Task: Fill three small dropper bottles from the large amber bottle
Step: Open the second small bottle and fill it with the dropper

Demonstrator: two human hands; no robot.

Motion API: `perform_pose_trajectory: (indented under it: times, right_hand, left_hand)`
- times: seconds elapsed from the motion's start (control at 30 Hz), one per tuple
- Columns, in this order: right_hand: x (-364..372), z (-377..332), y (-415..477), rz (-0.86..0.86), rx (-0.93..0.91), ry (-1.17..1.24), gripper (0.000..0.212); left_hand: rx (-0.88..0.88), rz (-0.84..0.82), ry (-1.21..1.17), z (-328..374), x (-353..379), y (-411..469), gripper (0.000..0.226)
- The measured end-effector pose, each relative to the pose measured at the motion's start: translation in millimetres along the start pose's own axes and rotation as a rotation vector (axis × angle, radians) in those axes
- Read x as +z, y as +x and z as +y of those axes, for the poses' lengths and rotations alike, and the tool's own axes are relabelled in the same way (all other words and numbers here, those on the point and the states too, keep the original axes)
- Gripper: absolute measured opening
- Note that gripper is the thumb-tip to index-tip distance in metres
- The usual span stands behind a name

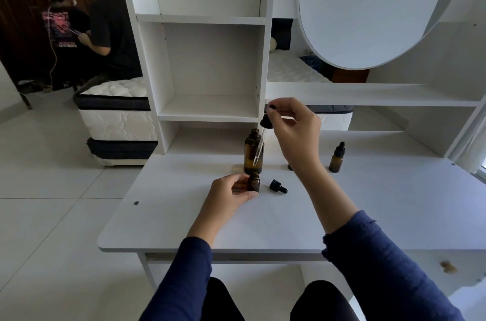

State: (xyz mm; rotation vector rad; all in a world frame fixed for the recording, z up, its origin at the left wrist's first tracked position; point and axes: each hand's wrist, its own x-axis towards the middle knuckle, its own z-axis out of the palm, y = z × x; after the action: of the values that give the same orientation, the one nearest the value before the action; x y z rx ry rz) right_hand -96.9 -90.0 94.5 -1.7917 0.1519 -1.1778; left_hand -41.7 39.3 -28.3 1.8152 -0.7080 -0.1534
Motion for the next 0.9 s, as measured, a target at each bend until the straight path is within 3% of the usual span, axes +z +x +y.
perform_pose_trajectory:
  times: [0.67, 0.9]
  right_hand:
    - [0, 8, -10, -0.094, 0.068, -0.065, 0.014]
    - [0, 0, 7, 0.058, -0.044, 0.013, 0.009]
  left_hand:
    - [-0.010, 0.004, 0.009, 1, 0, -1, 0.033]
    - [-0.020, -0.004, -0.014, 1, 0, -1, 0.034]
